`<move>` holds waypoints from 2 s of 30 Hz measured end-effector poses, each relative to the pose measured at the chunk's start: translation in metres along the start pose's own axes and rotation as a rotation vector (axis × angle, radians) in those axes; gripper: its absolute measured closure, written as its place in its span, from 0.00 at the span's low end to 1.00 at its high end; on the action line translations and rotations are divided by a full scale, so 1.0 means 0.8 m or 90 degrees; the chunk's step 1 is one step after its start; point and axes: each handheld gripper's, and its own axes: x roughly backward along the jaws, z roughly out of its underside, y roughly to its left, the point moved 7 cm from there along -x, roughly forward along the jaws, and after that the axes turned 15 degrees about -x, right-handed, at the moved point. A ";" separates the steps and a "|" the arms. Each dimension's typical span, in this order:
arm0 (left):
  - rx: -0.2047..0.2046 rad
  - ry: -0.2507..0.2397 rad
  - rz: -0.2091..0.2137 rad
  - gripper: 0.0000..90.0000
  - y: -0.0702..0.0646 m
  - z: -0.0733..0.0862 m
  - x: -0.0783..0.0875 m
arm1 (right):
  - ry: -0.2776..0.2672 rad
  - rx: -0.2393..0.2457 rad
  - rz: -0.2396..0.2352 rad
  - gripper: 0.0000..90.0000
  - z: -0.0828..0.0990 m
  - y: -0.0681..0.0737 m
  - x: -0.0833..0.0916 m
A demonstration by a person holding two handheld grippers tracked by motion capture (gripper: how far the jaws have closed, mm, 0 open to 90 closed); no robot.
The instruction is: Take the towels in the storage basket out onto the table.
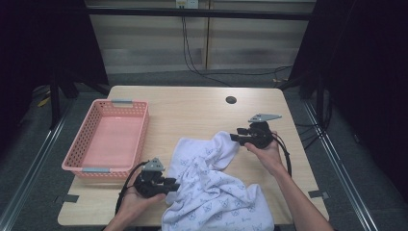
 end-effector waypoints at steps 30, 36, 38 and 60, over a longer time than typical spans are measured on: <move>0.057 -0.012 -0.117 0.89 0.116 -0.029 -0.067 | 0.075 0.004 0.000 0.92 0.066 -0.010 -0.045; 0.061 -0.079 -0.098 0.97 0.105 -0.051 -0.040 | 0.034 -0.045 -0.040 0.96 0.048 -0.018 -0.005; 0.047 -0.094 -0.099 0.97 0.102 -0.061 -0.024 | 0.010 -0.045 -0.042 0.96 0.034 -0.020 0.018; -0.074 -0.247 -0.172 0.97 0.099 -0.230 0.100 | -0.193 0.001 0.002 0.96 -0.115 -0.042 0.203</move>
